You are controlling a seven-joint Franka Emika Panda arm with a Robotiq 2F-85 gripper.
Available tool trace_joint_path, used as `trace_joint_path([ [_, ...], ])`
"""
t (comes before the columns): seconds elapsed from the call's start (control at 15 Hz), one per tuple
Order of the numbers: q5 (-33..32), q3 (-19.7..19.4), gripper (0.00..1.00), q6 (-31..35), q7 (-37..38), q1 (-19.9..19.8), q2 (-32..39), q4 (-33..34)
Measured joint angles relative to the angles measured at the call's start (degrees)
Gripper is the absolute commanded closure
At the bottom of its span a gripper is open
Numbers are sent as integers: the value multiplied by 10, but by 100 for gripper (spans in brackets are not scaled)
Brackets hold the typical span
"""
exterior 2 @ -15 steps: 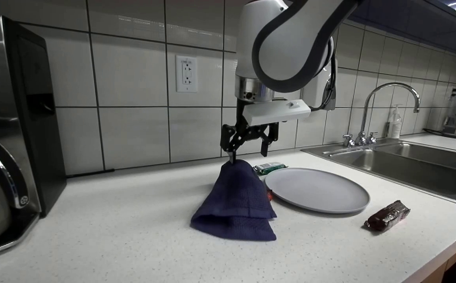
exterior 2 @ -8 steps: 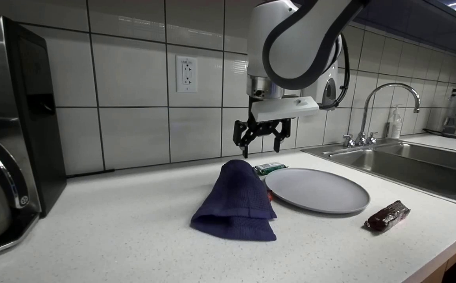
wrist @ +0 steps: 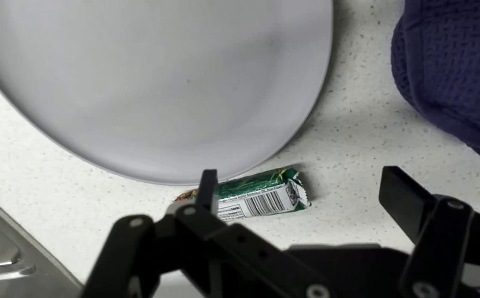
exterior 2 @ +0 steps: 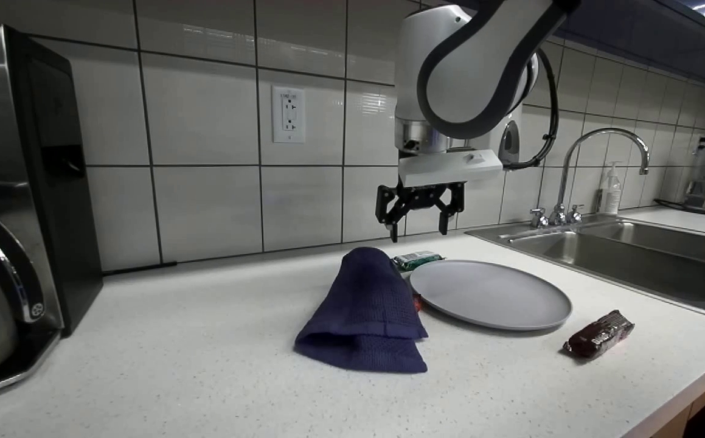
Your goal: Move the towel to the counter, then place the snacks onto it
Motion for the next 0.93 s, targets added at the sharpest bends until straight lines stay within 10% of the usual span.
trace_joint_path([
  [0.93,0,-20,0,-39,69,-16,-5,-5],
])
